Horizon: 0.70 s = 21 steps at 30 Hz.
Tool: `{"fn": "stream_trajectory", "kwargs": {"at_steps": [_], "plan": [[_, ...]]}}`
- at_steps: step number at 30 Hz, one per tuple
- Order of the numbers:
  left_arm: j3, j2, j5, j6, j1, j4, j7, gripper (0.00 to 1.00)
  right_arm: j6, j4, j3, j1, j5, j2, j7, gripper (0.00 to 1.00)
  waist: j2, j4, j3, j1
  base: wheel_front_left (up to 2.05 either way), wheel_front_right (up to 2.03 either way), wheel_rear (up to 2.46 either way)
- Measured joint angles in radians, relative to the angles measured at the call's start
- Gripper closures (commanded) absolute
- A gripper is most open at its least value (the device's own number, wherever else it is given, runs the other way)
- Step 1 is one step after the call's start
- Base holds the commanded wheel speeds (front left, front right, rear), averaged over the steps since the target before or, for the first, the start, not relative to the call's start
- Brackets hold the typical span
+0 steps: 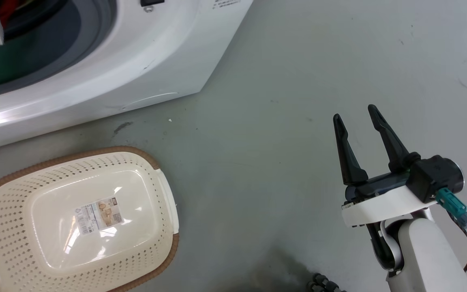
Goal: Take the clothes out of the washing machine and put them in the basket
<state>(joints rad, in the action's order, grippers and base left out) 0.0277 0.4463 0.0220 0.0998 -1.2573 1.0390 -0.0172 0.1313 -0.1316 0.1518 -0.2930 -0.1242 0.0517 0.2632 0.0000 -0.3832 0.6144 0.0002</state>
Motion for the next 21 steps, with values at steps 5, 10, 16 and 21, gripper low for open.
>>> {"fn": "stream_trajectory", "kwargs": {"at_steps": [5,10,16,21], "plan": [[0.029,0.014,-0.006,0.014,-0.074,0.053,-0.156,0.00,0.000,0.006,0.012,-0.007,-0.012,0.000,0.000,0.00,0.0000,-0.024,0.027,0.0000,0.00,0.00,0.00],[0.065,0.035,-0.012,0.023,-0.128,0.094,-0.317,0.00,0.000,0.011,0.023,-0.010,-0.026,0.000,0.000,0.00,0.0000,-0.040,0.046,0.0000,0.00,0.00,0.00],[0.070,0.042,0.014,0.024,-0.185,0.131,-0.527,1.00,0.000,0.035,0.042,-0.019,-0.063,0.000,0.000,0.00,0.0000,-0.051,0.065,-0.0001,0.00,0.00,0.00],[0.075,0.039,0.021,0.015,-0.181,0.110,-0.541,1.00,0.000,0.040,0.035,-0.020,-0.062,0.000,0.000,0.00,0.0000,-0.049,0.068,-0.0001,0.00,0.00,0.00]]}}
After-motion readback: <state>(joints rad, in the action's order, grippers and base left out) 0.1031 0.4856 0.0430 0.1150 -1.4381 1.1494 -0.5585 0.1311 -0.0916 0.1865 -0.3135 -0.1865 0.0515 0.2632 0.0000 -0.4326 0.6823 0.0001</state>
